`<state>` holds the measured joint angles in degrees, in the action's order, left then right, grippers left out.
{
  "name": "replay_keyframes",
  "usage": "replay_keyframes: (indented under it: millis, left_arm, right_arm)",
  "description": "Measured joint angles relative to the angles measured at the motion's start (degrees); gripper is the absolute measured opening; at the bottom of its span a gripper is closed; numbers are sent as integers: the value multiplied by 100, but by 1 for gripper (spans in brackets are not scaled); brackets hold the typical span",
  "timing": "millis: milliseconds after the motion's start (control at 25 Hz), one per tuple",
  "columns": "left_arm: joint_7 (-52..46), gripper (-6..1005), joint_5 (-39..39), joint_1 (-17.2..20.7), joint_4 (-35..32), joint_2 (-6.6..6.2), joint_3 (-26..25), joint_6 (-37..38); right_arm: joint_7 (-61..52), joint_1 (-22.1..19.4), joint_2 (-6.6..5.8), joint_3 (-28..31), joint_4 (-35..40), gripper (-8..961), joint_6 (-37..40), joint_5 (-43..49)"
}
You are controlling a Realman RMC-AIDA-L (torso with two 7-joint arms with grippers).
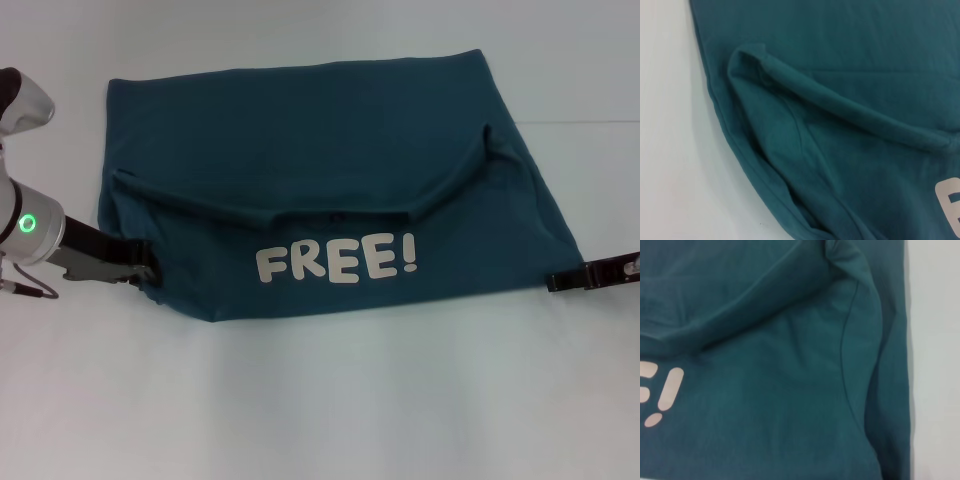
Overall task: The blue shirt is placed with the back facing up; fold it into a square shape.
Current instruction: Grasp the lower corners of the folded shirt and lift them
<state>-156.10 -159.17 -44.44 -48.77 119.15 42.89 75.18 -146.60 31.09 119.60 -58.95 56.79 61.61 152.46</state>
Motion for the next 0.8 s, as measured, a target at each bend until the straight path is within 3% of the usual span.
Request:
replay_keyframes:
  millis: [80, 280, 800]
  left_arm:
    - [2, 143, 0, 0, 0, 1, 0, -1]
    - [13, 144, 0, -1, 0, 0, 0, -3]
    - [92, 144, -1, -12, 0, 23, -1, 26]
  right_arm:
    - [13, 42, -9, 15, -102, 895, -38, 4]
    - [26, 55, -9, 29, -143, 698, -132, 4]
    - [101, 161, -7, 35, -371, 663, -300, -24]
